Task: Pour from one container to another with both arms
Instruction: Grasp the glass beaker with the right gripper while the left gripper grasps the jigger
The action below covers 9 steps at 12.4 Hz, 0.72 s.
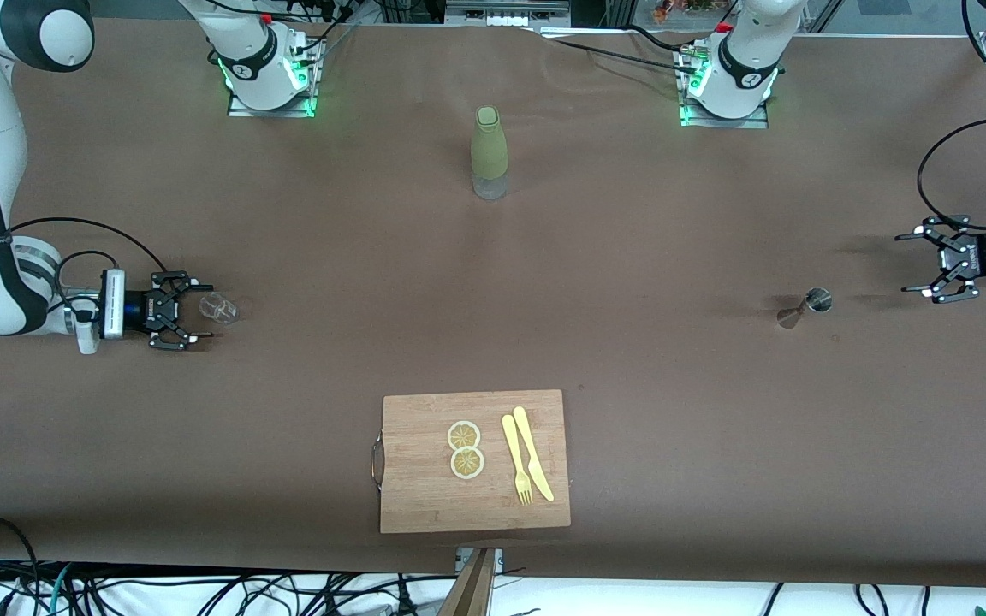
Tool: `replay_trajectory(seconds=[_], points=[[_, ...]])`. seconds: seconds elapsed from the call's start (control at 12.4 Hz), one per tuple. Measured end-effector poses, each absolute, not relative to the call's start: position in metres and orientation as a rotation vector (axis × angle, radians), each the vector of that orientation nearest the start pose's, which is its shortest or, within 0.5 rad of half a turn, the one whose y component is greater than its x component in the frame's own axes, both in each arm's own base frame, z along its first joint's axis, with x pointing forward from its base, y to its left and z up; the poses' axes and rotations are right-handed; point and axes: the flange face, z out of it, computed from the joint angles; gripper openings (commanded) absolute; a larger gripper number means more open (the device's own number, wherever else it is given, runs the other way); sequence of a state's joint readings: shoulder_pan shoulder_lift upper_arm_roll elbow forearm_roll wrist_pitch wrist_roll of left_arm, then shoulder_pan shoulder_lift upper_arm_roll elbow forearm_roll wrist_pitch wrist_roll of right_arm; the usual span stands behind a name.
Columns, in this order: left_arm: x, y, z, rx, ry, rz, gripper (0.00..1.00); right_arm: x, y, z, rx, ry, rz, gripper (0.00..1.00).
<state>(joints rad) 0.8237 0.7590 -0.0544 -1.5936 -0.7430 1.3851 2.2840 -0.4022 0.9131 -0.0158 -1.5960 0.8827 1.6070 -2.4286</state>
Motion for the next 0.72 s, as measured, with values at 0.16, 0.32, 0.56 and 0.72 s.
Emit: replay_trajectory(seconds=[0.16,0.32,0.56,0.72], points=[[0.492,0.346,0.173,1.650,-1.234,0.868,1.00,0.579,-0.160,0.084,-1.495,-1.452,-0.769,0.99],[0.509,0.329,0.165,1.654,-1.253,0.874,1.00,0.581,-0.156,0.082,-1.489,-1.457,-0.773,0.95],[0.536,0.295,0.142,1.632,-1.276,0.944,1.00,0.587,-0.153,0.086,-1.483,-1.476,-0.784,0.91],[0.545,0.275,0.121,1.612,-1.279,0.960,1.00,0.592,-0.153,0.089,-1.481,-1.488,-0.789,0.90]])
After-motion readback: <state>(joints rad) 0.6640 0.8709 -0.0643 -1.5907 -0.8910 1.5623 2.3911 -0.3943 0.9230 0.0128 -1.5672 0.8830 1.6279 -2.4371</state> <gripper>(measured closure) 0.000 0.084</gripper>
